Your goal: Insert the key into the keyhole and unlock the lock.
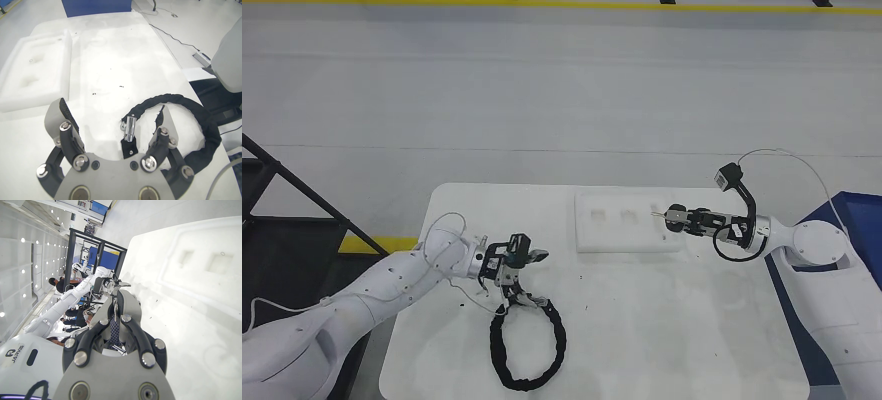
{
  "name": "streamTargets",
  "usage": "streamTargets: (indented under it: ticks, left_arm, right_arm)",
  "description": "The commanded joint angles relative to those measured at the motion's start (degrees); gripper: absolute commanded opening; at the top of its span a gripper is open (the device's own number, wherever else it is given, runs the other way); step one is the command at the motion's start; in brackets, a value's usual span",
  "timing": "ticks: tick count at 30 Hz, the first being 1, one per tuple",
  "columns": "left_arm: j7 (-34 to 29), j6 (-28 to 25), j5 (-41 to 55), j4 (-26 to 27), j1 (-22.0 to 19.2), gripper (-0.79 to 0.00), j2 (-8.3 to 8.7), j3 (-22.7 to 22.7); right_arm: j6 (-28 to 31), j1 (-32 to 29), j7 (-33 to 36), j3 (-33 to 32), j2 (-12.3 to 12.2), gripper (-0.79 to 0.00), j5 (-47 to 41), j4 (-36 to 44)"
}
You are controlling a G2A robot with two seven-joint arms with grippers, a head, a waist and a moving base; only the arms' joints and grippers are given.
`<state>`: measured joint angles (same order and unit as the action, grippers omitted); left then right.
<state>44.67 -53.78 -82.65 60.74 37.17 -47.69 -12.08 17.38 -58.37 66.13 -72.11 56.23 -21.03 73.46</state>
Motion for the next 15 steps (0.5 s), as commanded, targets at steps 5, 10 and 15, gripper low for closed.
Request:
streamTargets:
  ticks: [5, 10, 15]
  left_arm:
    - [6.8, 3.4, -5.2, -0.9, 3.3, 0.0, 1.91, -0.4]
    - [8.1, 8.7, -9.3, -0.7, 4.9, 0.0, 2.81, -1.1]
    - [4.8, 13.0, -12.3, 1.5, 5.8, 0.0, 2.89, -1.9]
  right_arm:
    - [0.0, 0.0, 0.0, 0.0, 0.0, -0.785, 0.0, 0.0]
    - [0.0, 0.0, 0.0, 0.0, 0.0, -0.785, 0.0, 0.0]
    - [0.0, 0.0, 0.0, 0.0, 0.0, -0.785, 0.0, 0.0]
